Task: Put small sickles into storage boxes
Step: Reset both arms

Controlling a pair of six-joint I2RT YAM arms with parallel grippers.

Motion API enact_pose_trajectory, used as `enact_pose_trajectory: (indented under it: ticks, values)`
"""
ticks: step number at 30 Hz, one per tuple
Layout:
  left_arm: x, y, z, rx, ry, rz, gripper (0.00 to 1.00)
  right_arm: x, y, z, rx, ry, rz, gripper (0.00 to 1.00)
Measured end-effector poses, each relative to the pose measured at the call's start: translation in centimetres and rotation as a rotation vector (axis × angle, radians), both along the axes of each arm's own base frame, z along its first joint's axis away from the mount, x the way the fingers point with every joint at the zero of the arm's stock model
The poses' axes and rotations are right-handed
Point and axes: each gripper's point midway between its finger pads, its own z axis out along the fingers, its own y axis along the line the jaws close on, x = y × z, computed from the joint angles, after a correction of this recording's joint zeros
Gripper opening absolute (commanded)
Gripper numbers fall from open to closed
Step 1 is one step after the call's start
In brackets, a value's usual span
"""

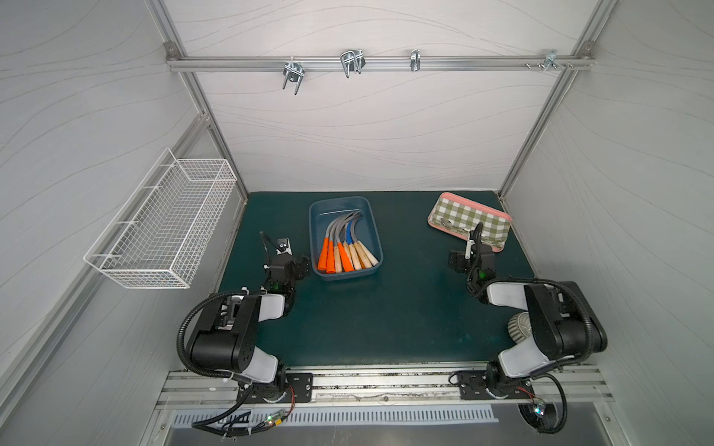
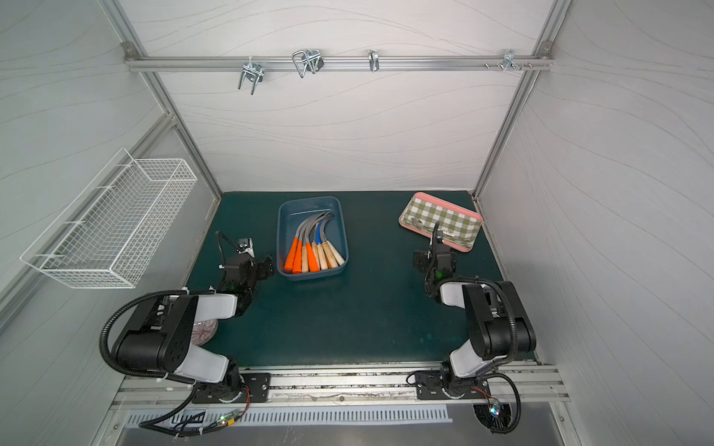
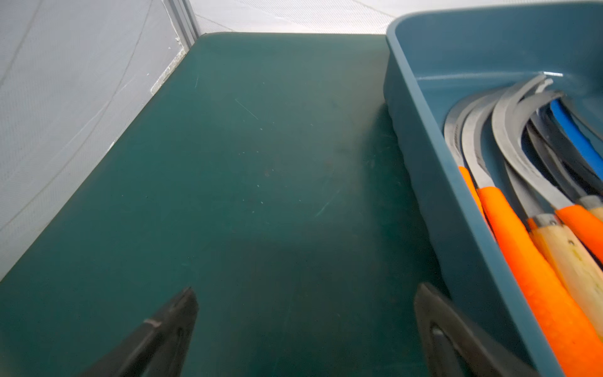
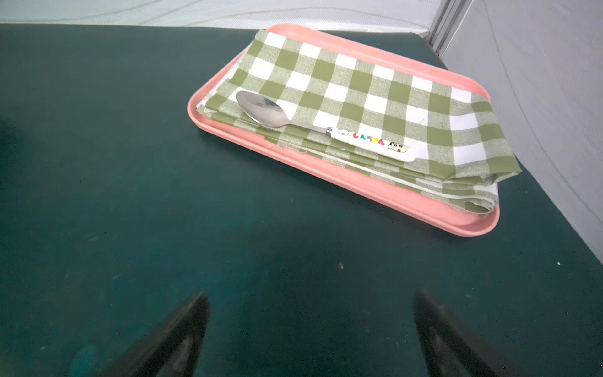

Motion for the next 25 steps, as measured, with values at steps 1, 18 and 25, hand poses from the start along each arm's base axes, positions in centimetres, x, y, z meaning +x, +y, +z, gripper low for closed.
enact_pose_trajectory:
  ticks: [1,18,25]
  values:
    - [0.1,0.1,-0.1,-0.004,-0.002,0.002,0.99,0.1,0.0,0.1,0.003,-0.007,0.002,0.99]
    - [0.5,-0.1,0.0,-0.028,-0.020,-0.013,0.99,-0.4,1.7,-0.3,0.070,-0.054,0.145,0.99]
    - [0.8,0.2,0.3,-0.045,-0.029,-0.017,0.99,-0.3,1.9,0.1,0.079,-0.068,0.159,0.99]
